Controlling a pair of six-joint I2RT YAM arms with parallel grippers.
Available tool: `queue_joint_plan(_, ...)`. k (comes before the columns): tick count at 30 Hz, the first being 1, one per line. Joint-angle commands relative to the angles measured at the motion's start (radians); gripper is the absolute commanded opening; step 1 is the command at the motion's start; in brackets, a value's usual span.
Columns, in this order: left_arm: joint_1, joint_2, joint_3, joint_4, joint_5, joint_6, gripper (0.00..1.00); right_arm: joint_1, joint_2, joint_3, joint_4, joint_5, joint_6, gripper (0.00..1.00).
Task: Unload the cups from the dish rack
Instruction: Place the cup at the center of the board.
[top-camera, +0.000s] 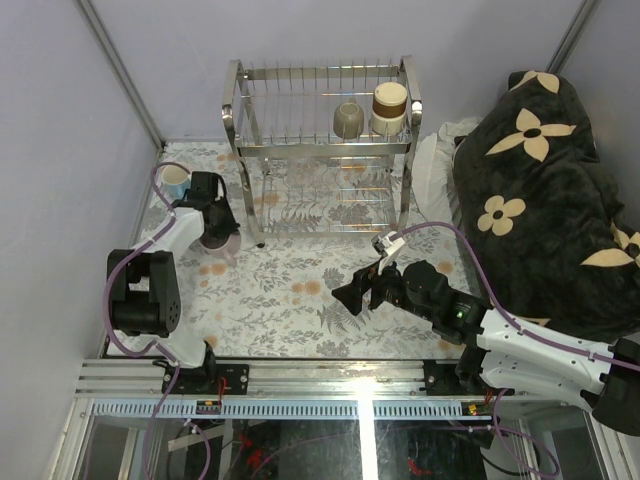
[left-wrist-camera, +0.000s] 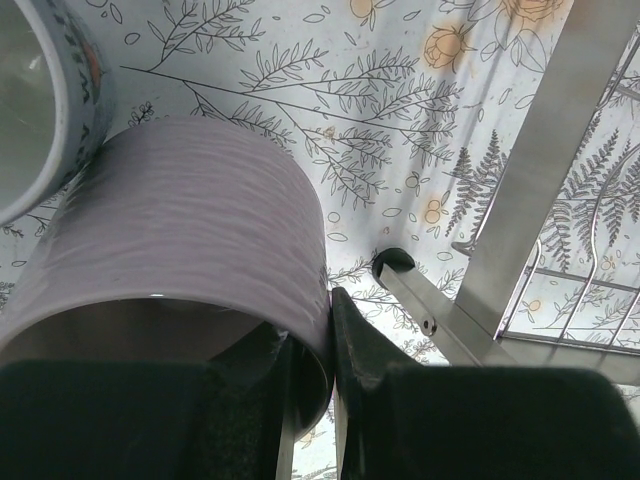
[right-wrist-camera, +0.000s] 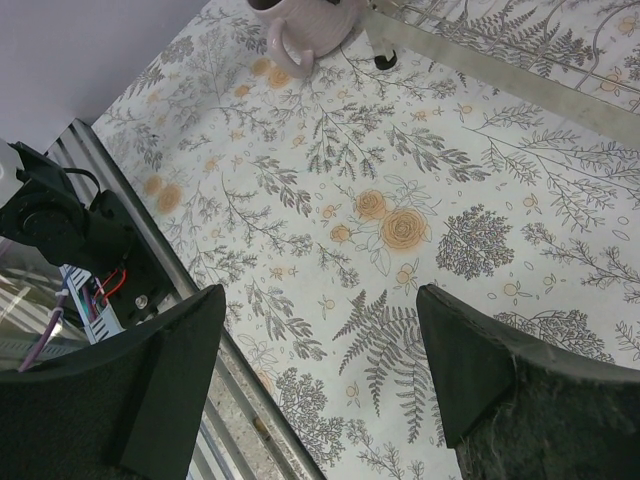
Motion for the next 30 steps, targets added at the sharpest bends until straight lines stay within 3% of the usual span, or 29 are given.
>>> queue_joint_plan(1, 0.009, -0.019, 0.036, 0.115, 0.022, 0.013, 0.0, 0.003, 0.005, 0.004, 0.055, 0.013, -0.008, 0.84)
queue_joint_plan(11, 0.009, 0.042, 0.05, 0.091, 0.026, 0.011, 0.0, 0.001, 0.006, 0.001, 0.056, 0.018, -0.007, 0.84)
queue_joint_plan(23, 0.01, 0.045, 0.057, 0.074, 0.006, -0.004, 0.3, 0.001, 0.001, 0.0, 0.056, 0.015, -0.006, 0.84)
queue_joint_plan(30, 0.009, 0.013, 0.063, 0.043, -0.021, -0.016, 0.33, 0.002, -0.006, -0.002, 0.055, 0.019, -0.006, 0.84)
